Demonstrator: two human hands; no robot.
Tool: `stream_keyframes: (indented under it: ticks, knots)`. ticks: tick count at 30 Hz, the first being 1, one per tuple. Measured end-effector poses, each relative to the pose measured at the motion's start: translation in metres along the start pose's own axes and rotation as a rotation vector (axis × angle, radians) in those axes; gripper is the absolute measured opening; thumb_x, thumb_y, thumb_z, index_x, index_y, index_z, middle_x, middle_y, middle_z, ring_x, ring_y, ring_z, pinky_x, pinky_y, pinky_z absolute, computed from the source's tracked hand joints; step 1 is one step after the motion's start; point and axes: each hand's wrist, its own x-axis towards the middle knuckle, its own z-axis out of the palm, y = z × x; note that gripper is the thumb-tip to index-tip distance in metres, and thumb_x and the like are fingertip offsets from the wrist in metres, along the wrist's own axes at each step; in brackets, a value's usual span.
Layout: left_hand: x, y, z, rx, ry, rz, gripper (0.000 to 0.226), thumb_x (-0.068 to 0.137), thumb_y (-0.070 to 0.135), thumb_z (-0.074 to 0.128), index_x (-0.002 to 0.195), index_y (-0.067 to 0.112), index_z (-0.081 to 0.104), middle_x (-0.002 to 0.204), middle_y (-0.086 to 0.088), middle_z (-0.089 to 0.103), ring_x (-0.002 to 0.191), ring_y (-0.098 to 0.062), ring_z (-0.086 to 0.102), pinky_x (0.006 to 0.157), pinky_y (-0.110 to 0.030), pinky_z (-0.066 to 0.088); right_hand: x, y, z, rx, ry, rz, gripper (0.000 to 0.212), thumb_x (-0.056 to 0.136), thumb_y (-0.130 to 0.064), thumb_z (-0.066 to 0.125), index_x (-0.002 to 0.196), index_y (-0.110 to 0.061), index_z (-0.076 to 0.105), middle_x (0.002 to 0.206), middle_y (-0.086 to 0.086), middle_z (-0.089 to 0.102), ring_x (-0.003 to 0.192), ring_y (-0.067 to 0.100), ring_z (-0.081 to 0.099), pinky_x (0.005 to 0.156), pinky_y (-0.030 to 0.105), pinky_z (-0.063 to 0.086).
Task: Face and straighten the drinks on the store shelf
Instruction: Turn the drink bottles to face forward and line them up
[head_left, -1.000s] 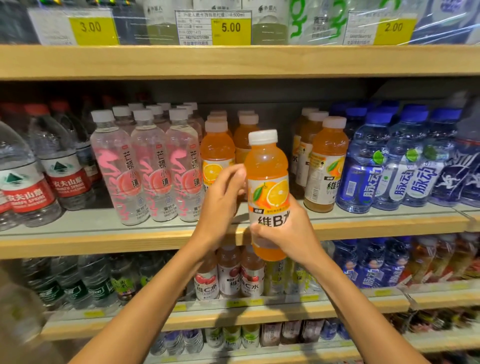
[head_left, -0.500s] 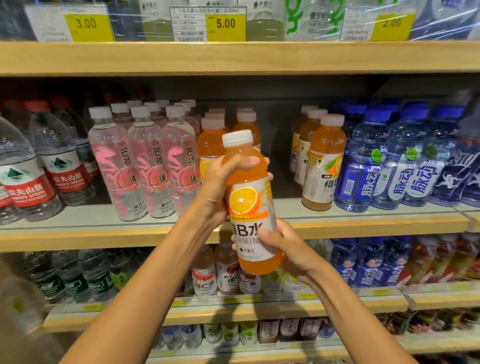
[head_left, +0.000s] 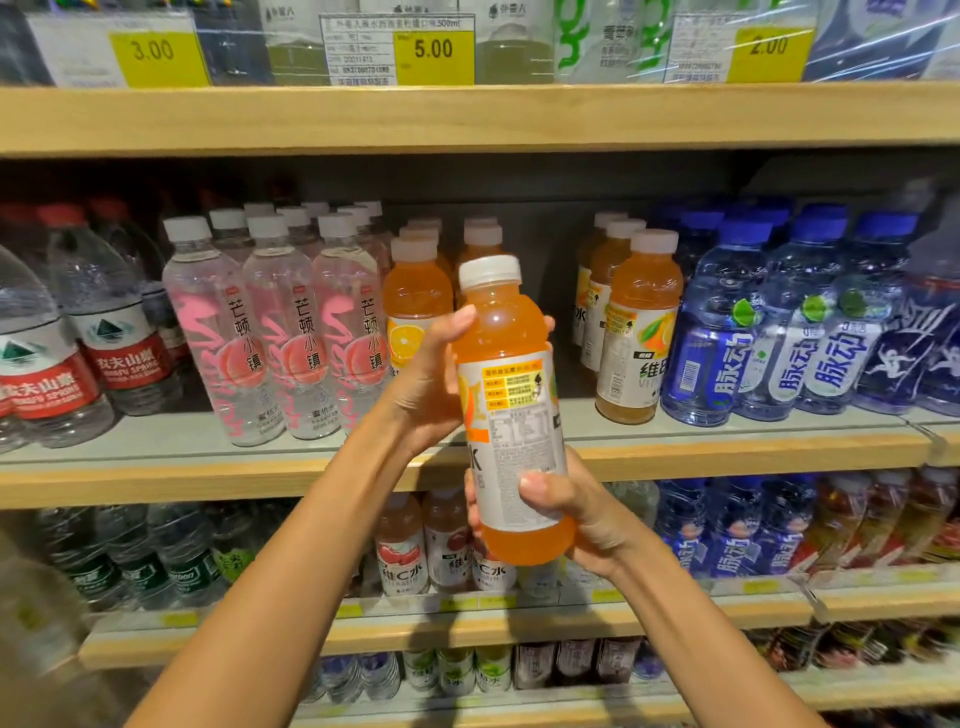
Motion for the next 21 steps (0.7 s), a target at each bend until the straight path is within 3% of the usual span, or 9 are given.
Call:
stream_keyframes:
  ticks: [3, 5, 8, 12, 15, 17, 21]
  knots:
    - [-0.005, 0.001, -0.002, 0.23, 0.27, 0.119, 0.063, 0.068, 0.045, 0.08, 0.116, 0.009, 0.059, 0.096, -0.001, 0.073, 0.089, -0.012, 0.07, 0.074, -0.025, 0.054, -0.001, -0.008, -0.001, -0.168, 0.21, -0.069, 0.06, 0.06, -0.032, 0.076, 0.112, -0.007, 0.06, 0.092, 0.007, 0.072, 0.081, 0.022, 0.069, 0.072, 0.032, 0.055]
    - [-0.007, 0.0, 0.001, 0.371, 0.402, 0.192, 0.045, 0.081, 0.043, 0.069, 0.112, 0.012, 0.062, 0.097, 0.001, 0.074, 0.089, -0.01, 0.07, 0.075, -0.022, 0.052, 0.0, -0.012, 0.0, -0.299, 0.339, -0.145, 0.051, 0.061, -0.032, 0.077, 0.105, -0.011, 0.061, 0.086, -0.004, 0.074, 0.078, 0.009, 0.069, 0.067, 0.021, 0.052]
    - [-0.007, -0.005, 0.014, 0.507, 0.478, 0.252, 0.049, 0.076, 0.048, 0.062, 0.112, 0.015, 0.062, 0.107, 0.0, 0.071, 0.097, -0.01, 0.068, 0.076, -0.02, 0.051, 0.004, -0.009, 0.003, -0.441, 0.477, -0.199, 0.043, 0.066, -0.022, 0.083, 0.101, -0.018, 0.058, 0.085, -0.009, 0.072, 0.076, 0.005, 0.067, 0.064, 0.021, 0.053]
    - [0.001, -0.014, 0.032, 0.526, 0.603, 0.287, 0.047, 0.072, 0.045, 0.077, 0.11, 0.024, 0.057, 0.1, 0.003, 0.069, 0.088, -0.005, 0.069, 0.076, -0.022, 0.056, 0.007, 0.001, 0.012, -0.715, 0.686, -0.197, 0.058, 0.055, -0.046, 0.072, 0.106, -0.027, 0.051, 0.086, -0.011, 0.065, 0.079, 0.004, 0.063, 0.066, 0.025, 0.053]
    - [0.007, -0.014, 0.036, 0.438, 0.711, 0.313, 0.034, 0.073, 0.032, 0.08, 0.099, 0.02, 0.062, 0.09, 0.001, 0.071, 0.08, -0.01, 0.07, 0.073, -0.026, 0.058, 0.009, 0.008, 0.02, -0.78, 0.717, -0.195, 0.067, 0.052, -0.053, 0.062, 0.111, -0.025, 0.047, 0.089, -0.009, 0.064, 0.079, 0.004, 0.061, 0.061, 0.021, 0.047]
    - [0.008, -0.013, 0.035, 0.404, 0.72, 0.32, 0.022, 0.074, 0.022, 0.079, 0.09, 0.019, 0.064, 0.082, 0.002, 0.071, 0.075, -0.011, 0.07, 0.069, -0.026, 0.058, 0.007, 0.01, 0.02, -0.747, 0.676, -0.205, 0.065, 0.058, -0.049, 0.067, 0.115, -0.025, 0.047, 0.092, -0.01, 0.065, 0.082, 0.001, 0.062, 0.063, 0.014, 0.045]
    - [0.004, -0.004, 0.027, 0.225, 0.553, 0.231, 0.015, 0.072, 0.011, 0.075, 0.083, 0.015, 0.065, 0.072, 0.001, 0.071, 0.065, -0.012, 0.068, 0.061, -0.026, 0.057, -0.001, 0.0, 0.005, -0.414, 0.41, -0.131, 0.064, 0.068, -0.039, 0.078, 0.123, -0.02, 0.049, 0.112, -0.004, 0.067, 0.101, 0.007, 0.065, 0.077, 0.018, 0.051]
